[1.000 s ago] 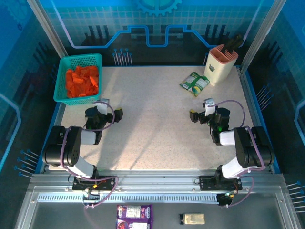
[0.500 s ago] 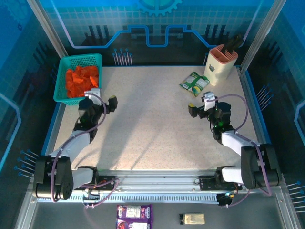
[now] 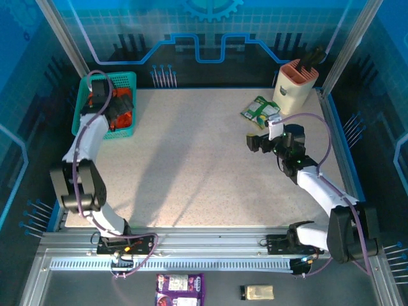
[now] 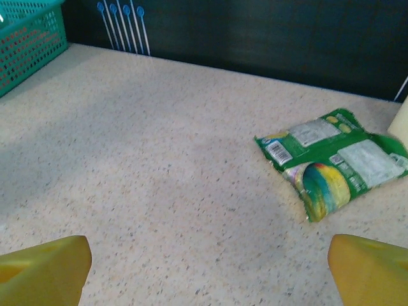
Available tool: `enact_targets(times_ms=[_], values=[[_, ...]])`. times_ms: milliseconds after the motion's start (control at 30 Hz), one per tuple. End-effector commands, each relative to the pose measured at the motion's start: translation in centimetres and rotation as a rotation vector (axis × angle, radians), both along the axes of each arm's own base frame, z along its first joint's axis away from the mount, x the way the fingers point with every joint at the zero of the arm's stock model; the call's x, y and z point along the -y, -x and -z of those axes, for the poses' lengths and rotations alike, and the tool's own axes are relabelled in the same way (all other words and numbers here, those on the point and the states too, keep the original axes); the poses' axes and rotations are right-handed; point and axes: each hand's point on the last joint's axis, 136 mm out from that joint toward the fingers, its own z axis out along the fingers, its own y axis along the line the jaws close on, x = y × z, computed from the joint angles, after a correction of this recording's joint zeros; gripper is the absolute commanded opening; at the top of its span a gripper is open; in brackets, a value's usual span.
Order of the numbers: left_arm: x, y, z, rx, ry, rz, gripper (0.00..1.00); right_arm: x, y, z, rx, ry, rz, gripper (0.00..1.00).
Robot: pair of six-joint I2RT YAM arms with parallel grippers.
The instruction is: Fold the inside-out t-shirt
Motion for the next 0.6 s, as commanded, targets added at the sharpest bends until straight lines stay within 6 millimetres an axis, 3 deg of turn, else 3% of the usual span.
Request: enact_targets(times_ms=[0, 233, 300, 467, 567], values=[[-1.4, 0.8, 2.8, -0.171, 0.092, -0.068, 0.9, -0.9, 0.6, -1.5, 0.008, -0.013, -0.013, 0.96], [-0.7, -5.2, 4.4, -0.124, 0.23, -0.01, 0.8, -2.5, 1.7, -1.7, 0.02, 0.009, -0.041, 0.96], [-0.6, -6.4, 4.9, -0.122, 0.257, 0.004, 0.72, -2.8, 1.9, -1.5, 0.017, 0.016, -0.046, 0.96], [-1.1, -7.9, 6.2, -0.163, 0.27, -0.008, 0.48, -3.2, 2.6, -1.6, 0.02, 0.031, -0.05, 0.96], [-1.3, -8.1, 6.6, -0.187, 0.268, -0.019, 0.42, -3.3, 2.9, -2.0, 0.033, 0.046, -0.048, 0.96]])
